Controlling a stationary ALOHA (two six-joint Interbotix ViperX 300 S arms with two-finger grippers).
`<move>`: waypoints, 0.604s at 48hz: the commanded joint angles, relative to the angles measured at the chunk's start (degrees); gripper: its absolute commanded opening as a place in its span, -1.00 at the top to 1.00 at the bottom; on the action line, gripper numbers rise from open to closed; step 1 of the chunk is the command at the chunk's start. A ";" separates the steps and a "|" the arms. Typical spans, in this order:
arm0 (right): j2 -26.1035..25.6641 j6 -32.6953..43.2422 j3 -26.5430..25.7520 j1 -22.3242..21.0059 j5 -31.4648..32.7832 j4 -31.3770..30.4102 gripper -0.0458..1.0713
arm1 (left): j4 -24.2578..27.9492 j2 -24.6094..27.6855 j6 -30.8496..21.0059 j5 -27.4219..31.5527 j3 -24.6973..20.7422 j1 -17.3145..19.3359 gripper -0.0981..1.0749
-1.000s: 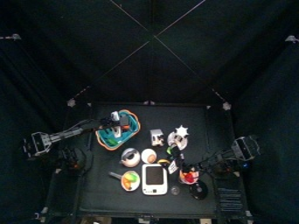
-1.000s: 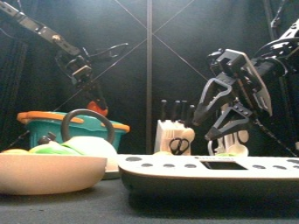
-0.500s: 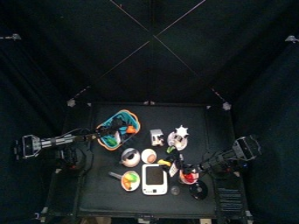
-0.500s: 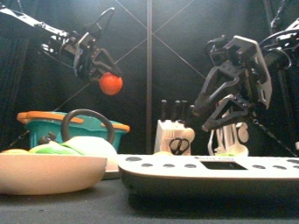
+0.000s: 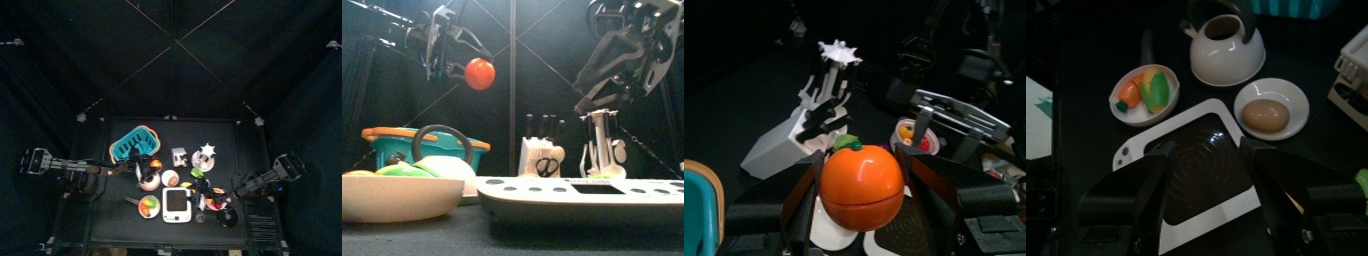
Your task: Grab orange
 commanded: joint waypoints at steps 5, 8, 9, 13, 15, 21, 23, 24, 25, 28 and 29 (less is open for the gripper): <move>-1.41 -1.05 -0.97 1.05 2.02 2.99 -0.66 | 1.23 2.29 -0.26 -0.70 -1.85 -1.93 -0.05; -1.32 -1.05 -0.79 1.14 2.55 3.69 -0.66 | 1.49 3.08 -0.26 -0.79 -2.29 -2.72 -0.05; -1.32 -1.14 -0.79 1.14 2.72 3.87 -0.66 | 1.58 3.34 -0.26 -0.79 -2.37 -2.90 -0.05; -1.14 -1.14 -0.70 1.14 4.13 4.04 -0.66 | 1.76 4.48 -0.26 -0.88 -2.99 -3.52 -0.05; -1.14 -1.05 -0.70 1.14 4.66 4.04 -0.66 | 1.85 5.36 -0.26 -0.79 -3.25 -3.60 -0.05; -1.14 -1.05 -0.70 1.14 5.19 4.04 -0.66 | 1.85 7.56 -0.26 -0.88 -3.87 -3.60 -0.04; -1.14 -1.05 -0.70 1.14 5.27 4.13 -0.66 | 1.85 8.53 -0.26 -0.88 -4.22 -3.60 -0.04; -1.14 -0.97 -0.70 1.23 5.27 4.22 -0.66 | 1.85 8.88 -0.26 -0.79 -4.39 -3.60 -0.04; -1.14 -0.97 -0.70 1.32 5.19 4.39 -0.66 | 1.85 9.05 -0.26 -0.79 -4.66 -3.60 -0.04; -1.14 -1.05 -0.88 1.76 5.36 4.83 -0.66 | 1.93 9.67 -0.26 -0.88 -5.27 -3.69 -0.05; -1.05 -1.05 -0.97 1.85 5.36 5.01 -0.66 | 1.93 9.93 -0.26 -0.88 -5.54 -3.60 -0.04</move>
